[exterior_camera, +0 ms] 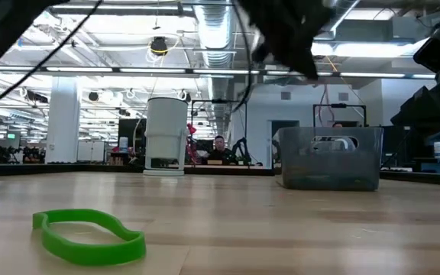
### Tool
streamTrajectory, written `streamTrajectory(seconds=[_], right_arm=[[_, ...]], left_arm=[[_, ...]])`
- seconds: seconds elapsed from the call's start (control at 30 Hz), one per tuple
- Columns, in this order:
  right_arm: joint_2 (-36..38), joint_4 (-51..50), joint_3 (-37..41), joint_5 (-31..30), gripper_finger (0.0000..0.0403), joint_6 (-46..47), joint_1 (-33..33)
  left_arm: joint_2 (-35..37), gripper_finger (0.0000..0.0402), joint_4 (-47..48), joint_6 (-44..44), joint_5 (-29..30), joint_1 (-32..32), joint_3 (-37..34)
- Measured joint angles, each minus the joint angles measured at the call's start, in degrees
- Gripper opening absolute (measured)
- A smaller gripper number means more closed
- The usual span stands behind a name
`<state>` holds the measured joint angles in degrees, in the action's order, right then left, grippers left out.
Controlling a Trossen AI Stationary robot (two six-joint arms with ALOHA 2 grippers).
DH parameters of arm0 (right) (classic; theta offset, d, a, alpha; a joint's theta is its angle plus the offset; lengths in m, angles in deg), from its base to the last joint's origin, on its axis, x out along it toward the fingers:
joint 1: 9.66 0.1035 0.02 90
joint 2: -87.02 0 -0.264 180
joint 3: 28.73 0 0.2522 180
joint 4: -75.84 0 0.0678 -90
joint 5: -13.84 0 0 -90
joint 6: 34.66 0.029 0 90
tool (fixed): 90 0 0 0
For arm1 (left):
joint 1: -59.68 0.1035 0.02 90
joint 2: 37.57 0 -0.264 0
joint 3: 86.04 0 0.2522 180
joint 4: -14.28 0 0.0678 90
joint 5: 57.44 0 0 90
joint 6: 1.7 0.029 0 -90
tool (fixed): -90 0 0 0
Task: Pick and place items into bin
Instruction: Put the red rubber band into the black bin
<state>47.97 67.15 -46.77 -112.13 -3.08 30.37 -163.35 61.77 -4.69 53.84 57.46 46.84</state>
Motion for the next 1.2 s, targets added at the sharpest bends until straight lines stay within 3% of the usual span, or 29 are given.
streamTrajectory(seconds=[0.27, 0.43, 0.57, 1.2], right_arm=[[0.0, -1.34, 0.0, 0.06, 0.0092, 0.01, 0.0], [0.0, -3.05, 0.0, 0.08, 0.0092, 0.02, 0.0], [0.0, -3.39, 0.0, 0.08, 0.0092, 0.0, 0.0], [0.0, -3.39, 0.0, 0.11, 0.0092, 0.01, 0.0]], left_arm=[[0.0, 0.0, -14.06, -1.04, -8.77, 7.93, -10.62], [-0.01, 0.0, -23.18, -1.2, -9.86, 9.83, -16.48], [-0.01, 0.0, -24.21, -1.24, -13.43, 10.9, -18.69], [-0.01, 0.0, -23.86, -4.34, -13.03, 11.58, -21.21]])
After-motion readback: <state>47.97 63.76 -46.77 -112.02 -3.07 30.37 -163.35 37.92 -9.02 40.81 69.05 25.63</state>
